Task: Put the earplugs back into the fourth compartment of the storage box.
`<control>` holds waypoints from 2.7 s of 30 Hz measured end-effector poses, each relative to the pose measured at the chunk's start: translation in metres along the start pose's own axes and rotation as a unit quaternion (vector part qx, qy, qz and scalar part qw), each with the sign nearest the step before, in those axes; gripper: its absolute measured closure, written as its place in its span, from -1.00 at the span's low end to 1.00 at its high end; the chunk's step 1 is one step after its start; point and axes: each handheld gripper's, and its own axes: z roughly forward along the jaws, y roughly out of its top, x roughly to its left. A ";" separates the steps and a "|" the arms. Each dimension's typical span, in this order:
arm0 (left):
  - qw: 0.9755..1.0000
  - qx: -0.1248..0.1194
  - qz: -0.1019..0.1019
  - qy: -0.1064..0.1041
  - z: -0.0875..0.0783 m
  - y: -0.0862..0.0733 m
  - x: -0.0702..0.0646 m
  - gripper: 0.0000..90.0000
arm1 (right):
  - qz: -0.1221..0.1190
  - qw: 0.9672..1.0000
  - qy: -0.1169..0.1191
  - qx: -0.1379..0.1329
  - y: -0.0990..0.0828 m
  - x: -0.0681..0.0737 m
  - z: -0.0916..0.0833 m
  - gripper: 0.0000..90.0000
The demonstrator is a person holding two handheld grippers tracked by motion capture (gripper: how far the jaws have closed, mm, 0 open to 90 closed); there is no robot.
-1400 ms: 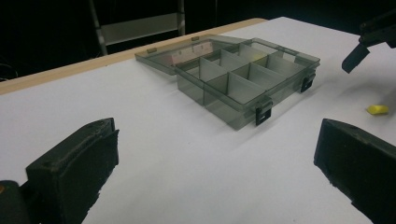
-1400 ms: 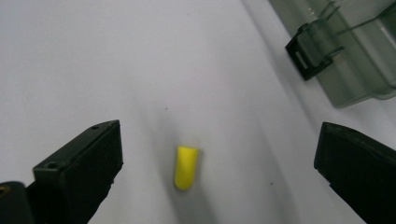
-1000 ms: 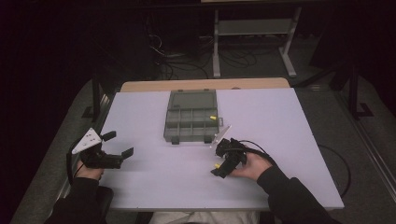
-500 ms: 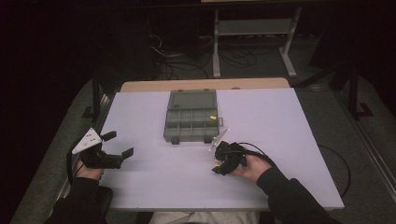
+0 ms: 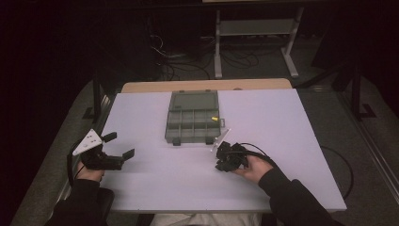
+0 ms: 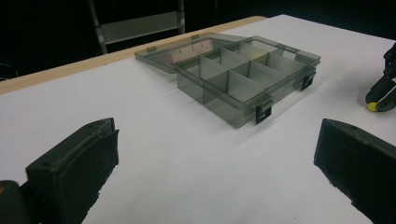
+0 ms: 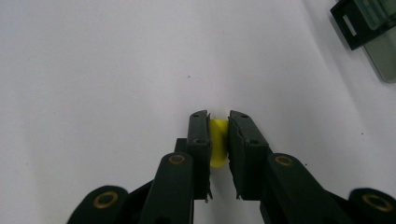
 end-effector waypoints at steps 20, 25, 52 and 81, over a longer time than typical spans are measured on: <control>1.000 0.000 0.000 -0.001 0.000 0.000 0.000 -1.00 | -0.001 0.999 -0.011 -0.040 0.009 -0.005 -0.026 0.75; 1.000 0.002 0.001 0.000 0.000 0.000 0.000 -1.00 | -0.003 0.999 -0.014 -0.051 0.015 -0.007 -0.036 0.75; 1.000 0.001 -0.002 0.000 0.000 0.000 0.001 -1.00 | 0.003 0.997 -0.034 -0.064 0.059 -0.050 -0.064 0.75; 1.000 -0.002 -0.004 -0.003 0.000 -0.001 0.001 -1.00 | 0.072 0.994 -0.056 -0.054 0.087 -0.122 -0.040 0.75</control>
